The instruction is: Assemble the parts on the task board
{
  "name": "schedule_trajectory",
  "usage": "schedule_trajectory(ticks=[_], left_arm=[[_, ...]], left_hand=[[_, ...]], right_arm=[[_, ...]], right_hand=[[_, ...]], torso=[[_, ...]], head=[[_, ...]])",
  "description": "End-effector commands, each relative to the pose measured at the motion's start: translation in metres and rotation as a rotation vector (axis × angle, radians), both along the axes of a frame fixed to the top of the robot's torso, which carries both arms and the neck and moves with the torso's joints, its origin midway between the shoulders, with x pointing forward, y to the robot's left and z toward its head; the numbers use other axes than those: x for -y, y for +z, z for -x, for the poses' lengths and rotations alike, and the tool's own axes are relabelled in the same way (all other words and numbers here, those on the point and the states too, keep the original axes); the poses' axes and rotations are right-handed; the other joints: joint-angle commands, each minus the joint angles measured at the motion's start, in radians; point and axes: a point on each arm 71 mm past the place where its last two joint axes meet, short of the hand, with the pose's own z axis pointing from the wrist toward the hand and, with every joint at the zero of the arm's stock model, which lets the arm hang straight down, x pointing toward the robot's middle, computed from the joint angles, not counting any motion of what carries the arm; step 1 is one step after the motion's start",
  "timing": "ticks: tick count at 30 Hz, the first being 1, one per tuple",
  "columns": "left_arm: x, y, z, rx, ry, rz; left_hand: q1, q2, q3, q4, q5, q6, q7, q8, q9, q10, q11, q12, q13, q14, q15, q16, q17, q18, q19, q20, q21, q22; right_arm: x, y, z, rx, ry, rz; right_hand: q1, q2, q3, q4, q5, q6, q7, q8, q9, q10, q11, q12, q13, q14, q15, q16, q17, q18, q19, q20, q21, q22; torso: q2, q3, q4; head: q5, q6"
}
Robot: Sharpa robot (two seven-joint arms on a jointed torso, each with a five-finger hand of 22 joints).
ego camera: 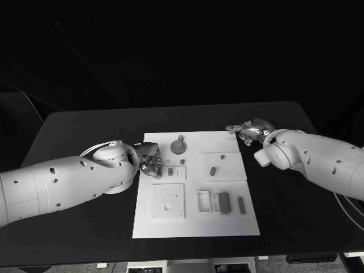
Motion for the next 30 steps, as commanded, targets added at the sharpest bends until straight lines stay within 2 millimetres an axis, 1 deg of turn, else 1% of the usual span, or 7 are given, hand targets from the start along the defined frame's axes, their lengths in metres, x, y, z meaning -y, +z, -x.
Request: schedule_trajectory(ticks=[1,14,20,30], left_arm=[[-0.003,-0.0071,0.0024,-0.027,0.012,-0.038],[-0.0039,-0.0055,0.0019,-0.004,0.021,-0.027],[-0.0038,-0.0052,0.0018,0.0,0.02,-0.023],[-0.0036,-0.004,0.0012,0.015,0.022,-0.009]], left_hand=[[-0.007,-0.005,-0.008,-0.001,0.003,0.008,0.012,-0.003,-0.001,-0.001,0.005,-0.001,0.001,-0.008,0.002,0.001,-0.001,0.037,-0.003,-0.008,-0.002,-0.001],[-0.028,-0.017,-0.042,-0.003,0.002,-0.003,0.011,-0.01,-0.003,-0.004,0.006,-0.001,0.001,-0.01,0.003,0.003,-0.002,0.036,-0.007,-0.007,-0.001,-0.001],[-0.028,-0.016,-0.043,-0.003,0.002,-0.004,0.011,-0.01,-0.003,-0.004,0.006,-0.001,0.001,-0.01,0.003,0.003,-0.002,0.036,-0.007,-0.007,-0.001,-0.002],[-0.021,-0.014,-0.046,-0.007,0.004,-0.014,0.006,-0.015,-0.005,0.0,0.005,0.001,0.002,-0.009,0.002,0.003,-0.003,0.037,-0.006,-0.008,-0.001,-0.002]], right_arm=[[-0.0018,-0.0004,0.0005,-0.004,0.02,0.0],[-0.0016,-0.0004,0.0006,-0.005,0.02,0.001],[-0.0013,-0.0004,0.0008,-0.005,0.02,0.001],[-0.0014,-0.0005,0.0008,-0.006,0.021,0.0]], right_hand=[[-0.005,0.004,-0.008,0.0,0.0,-0.001,0.005,-0.001,-0.002,0.004,0.001,-0.007,-0.002,-0.001,-0.009,-0.006,-0.001,0.028,0.005,-0.002,0.133,0.001],[-0.005,0.004,-0.008,0.0,0.0,-0.001,0.005,-0.001,-0.002,0.004,0.001,-0.007,-0.002,-0.001,-0.009,-0.007,-0.001,0.028,0.005,-0.002,0.133,0.001],[-0.006,0.004,-0.008,0.0,0.0,-0.001,0.005,-0.001,-0.002,0.004,0.001,-0.007,-0.002,-0.001,-0.009,-0.007,-0.001,0.028,0.005,-0.002,0.133,0.001],[-0.006,0.004,-0.008,0.0,0.0,-0.001,0.005,-0.001,-0.002,0.004,0.001,-0.007,-0.002,-0.001,-0.009,-0.007,-0.001,0.028,0.005,-0.002,0.133,0.001]], torso=[[0.0,0.0002,0.0002],[0.0,0.0005,-0.0003],[0.0,0.001,-0.0005],[0.0,0.0003,-0.0001]], head=[[0.001,-0.001],[0.002,0.0],[0.003,0.0],[0.002,0.0]])
